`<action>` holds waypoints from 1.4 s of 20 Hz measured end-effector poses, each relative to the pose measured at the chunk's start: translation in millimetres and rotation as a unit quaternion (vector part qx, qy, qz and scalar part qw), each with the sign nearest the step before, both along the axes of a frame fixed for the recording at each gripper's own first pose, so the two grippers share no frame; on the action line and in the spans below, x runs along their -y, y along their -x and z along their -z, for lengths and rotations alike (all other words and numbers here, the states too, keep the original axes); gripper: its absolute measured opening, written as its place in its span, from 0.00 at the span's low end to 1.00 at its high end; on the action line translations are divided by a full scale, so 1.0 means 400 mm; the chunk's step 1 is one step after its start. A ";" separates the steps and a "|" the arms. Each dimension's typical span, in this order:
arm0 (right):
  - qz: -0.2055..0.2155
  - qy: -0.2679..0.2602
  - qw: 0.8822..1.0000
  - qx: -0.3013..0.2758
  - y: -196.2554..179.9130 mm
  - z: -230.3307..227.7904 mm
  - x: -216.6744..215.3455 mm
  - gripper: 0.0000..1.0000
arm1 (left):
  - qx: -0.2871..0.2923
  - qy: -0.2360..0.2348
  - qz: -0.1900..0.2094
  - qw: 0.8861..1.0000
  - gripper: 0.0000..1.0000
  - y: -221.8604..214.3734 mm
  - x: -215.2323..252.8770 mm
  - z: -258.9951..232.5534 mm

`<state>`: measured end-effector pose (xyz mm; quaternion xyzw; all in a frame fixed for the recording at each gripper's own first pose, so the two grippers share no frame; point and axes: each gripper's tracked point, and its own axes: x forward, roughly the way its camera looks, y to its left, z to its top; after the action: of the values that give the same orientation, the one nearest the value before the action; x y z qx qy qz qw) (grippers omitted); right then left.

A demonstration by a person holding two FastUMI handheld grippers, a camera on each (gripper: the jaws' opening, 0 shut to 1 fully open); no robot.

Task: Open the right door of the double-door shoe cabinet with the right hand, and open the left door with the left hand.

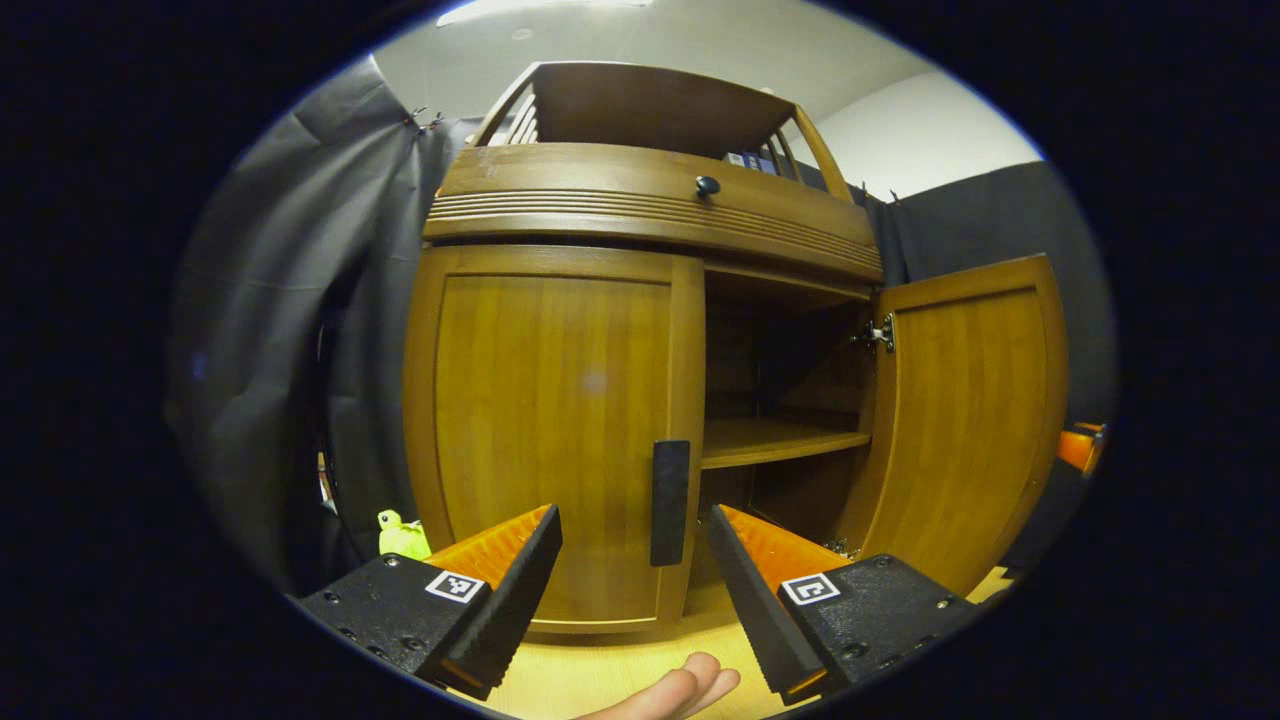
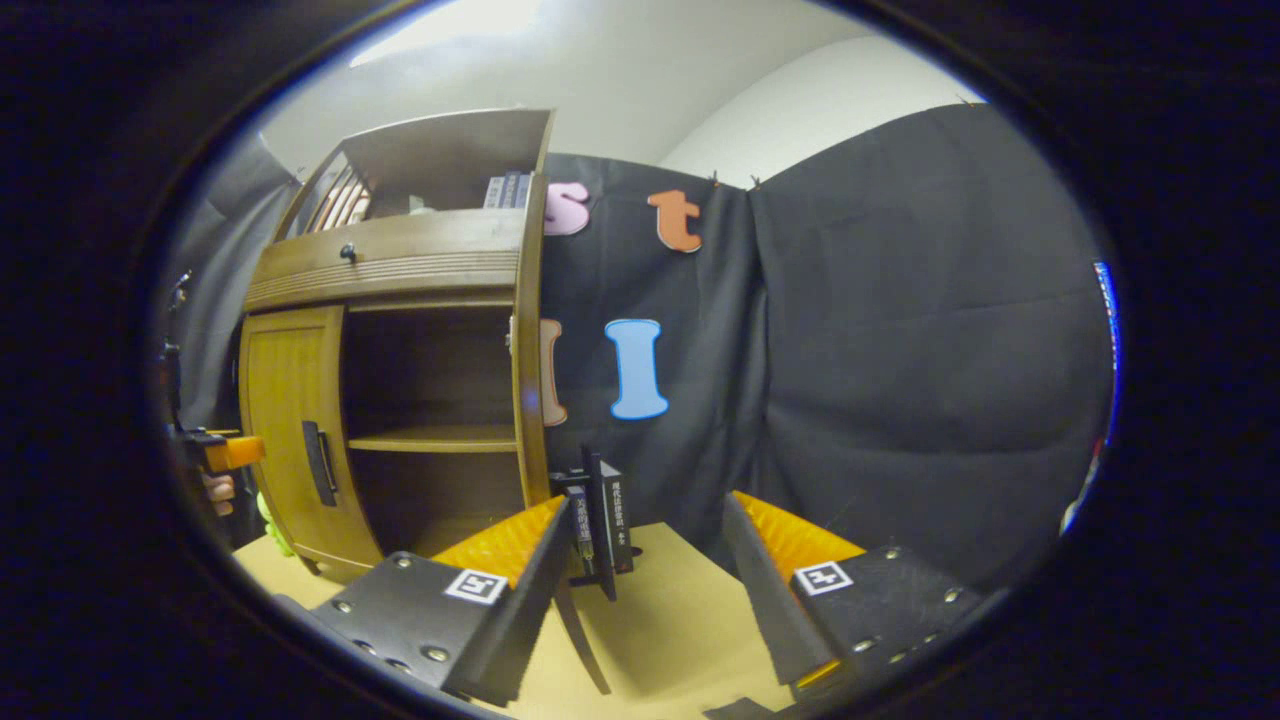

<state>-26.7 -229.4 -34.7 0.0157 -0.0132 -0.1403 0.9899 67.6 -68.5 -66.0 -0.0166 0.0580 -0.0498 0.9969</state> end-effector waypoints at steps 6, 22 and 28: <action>-0.002 0.052 0.998 0.019 0.169 -0.015 -0.090 1.00 | -0.013 -0.025 -0.021 0.999 0.88 -0.139 0.052 0.035; 0.005 -0.005 0.998 0.069 0.536 -0.066 -0.194 0.97 | -0.044 -0.040 -0.035 0.998 0.33 -0.222 0.062 0.070; 0.007 0.009 0.997 0.074 0.582 -0.090 -0.180 0.97 | -0.070 -0.037 -0.012 0.997 0.33 -0.154 0.055 0.064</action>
<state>-259.6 -157.4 1.1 0.0173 -0.0881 -0.1457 0.9853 129.4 -90.4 -91.4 0.0160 0.1290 -0.0340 0.9909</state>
